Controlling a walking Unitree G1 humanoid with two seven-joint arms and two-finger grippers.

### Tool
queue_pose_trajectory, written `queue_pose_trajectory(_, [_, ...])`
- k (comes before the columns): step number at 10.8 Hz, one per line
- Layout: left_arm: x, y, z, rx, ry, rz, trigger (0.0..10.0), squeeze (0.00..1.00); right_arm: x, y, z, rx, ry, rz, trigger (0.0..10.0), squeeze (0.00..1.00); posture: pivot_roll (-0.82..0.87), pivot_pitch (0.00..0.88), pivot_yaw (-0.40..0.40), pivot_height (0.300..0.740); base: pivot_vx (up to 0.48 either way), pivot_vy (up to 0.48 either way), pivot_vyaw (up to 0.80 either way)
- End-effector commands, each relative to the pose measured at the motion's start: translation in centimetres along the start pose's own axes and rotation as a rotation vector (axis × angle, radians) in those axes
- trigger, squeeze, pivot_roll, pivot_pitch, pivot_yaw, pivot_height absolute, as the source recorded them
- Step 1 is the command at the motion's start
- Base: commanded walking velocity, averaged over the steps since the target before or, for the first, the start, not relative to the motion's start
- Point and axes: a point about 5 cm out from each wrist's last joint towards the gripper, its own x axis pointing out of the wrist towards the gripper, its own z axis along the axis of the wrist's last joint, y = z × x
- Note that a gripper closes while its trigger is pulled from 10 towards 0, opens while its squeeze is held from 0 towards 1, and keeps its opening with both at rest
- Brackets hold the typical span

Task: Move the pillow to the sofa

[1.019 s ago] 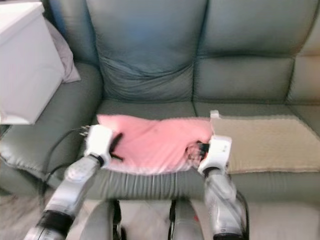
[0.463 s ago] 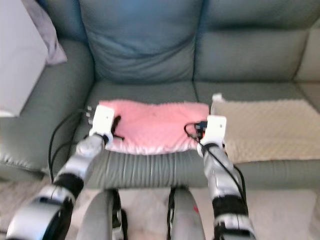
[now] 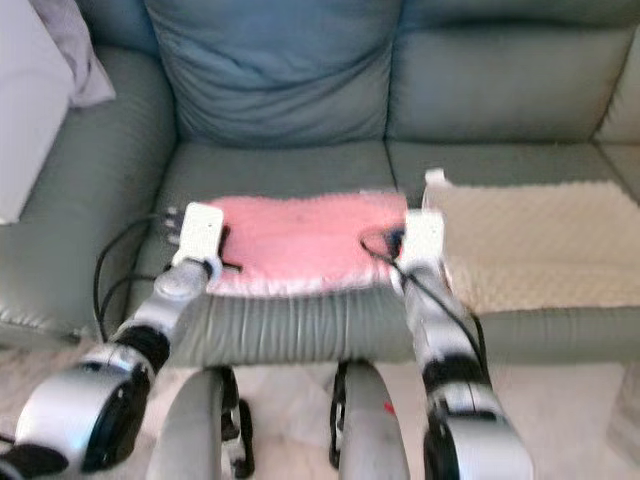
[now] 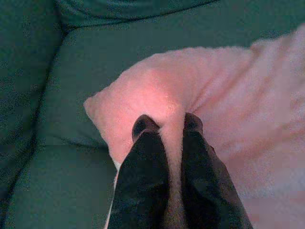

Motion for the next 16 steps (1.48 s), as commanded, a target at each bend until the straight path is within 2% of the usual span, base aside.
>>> queue_pose_trajectory(1, [0.1,1.4,0.2,0.004,-0.005,0.059,10.0,0.00,0.2,1.0,-0.3,0.001,0.004,0.029,10.0,0.00,-0.08,0.281,-0.010,0.652,0.000,0.000,0.00])
queue_pose_trajectory(3, [0.0,2.7,-0.3,-0.008,0.015,0.092,10.0,0.00,0.4,3.0,-0.5,-0.002,-0.030,0.073,10.0,0.00,-0.07,0.280,-0.016,0.652,0.000,0.000,0.00])
queue_pose_trajectory(5, [0.0,3.4,-0.5,-0.001,0.037,0.089,10.0,0.00,0.2,4.4,-1.2,0.007,-0.028,0.095,10.0,0.00,-0.08,0.279,-0.019,0.652,0.000,0.000,0.00])
queue_pose_trajectory(8, [0.4,3.1,0.5,-0.018,0.026,0.055,10.0,0.00,-0.2,4.1,-2.2,0.024,0.000,0.077,10.0,0.00,-0.09,0.272,-0.024,0.652,0.000,0.000,0.00])
queue_pose_trajectory(9, [0.5,2.3,0.6,-0.035,0.028,-0.005,10.0,0.91,-0.3,4.2,-2.5,0.018,0.001,0.069,10.0,0.06,-0.08,0.270,-0.025,0.652,0.000,0.000,0.00])
queue_pose_trajectory(10, [0.5,2.1,0.5,-0.033,0.032,-0.017,10.0,1.00,-0.3,4.1,-2.5,0.024,0.001,0.059,10.0,1.00,-0.08,0.269,-0.024,0.652,0.000,0.000,0.00])
queue_pose_trajectory(11, [0.4,1.9,0.3,-0.048,0.043,-0.020,10.0,1.00,-0.3,4.2,-2.5,0.025,-0.005,0.054,10.0,1.00,-0.08,0.267,-0.023,0.652,0.000,0.000,0.00])
queue_pose_trajectory(13, [0.4,1.9,0.1,-0.023,0.058,-0.010,10.0,1.00,-0.1,4.2,-2.1,0.025,-0.023,0.045,10.0,1.00,-0.08,0.264,-0.024,0.652,0.000,0.000,0.00])
queue_pose_trajectory(15, [0.4,1.5,0.3,0.087,0.043,-0.039,10.0,1.00,-0.2,4.0,-2.0,0.018,-0.041,0.021,10.0,1.00,-0.08,0.261,-0.023,0.652,0.000,0.000,0.00])
queue_pose_trajectory(16, [0.4,1.2,0.3,0.088,0.034,-0.049,10.0,1.00,-0.3,4.2,-2.0,0.018,-0.056,0.026,10.0,1.00,-0.07,0.259,-0.020,0.652,0.000,0.000,0.00])
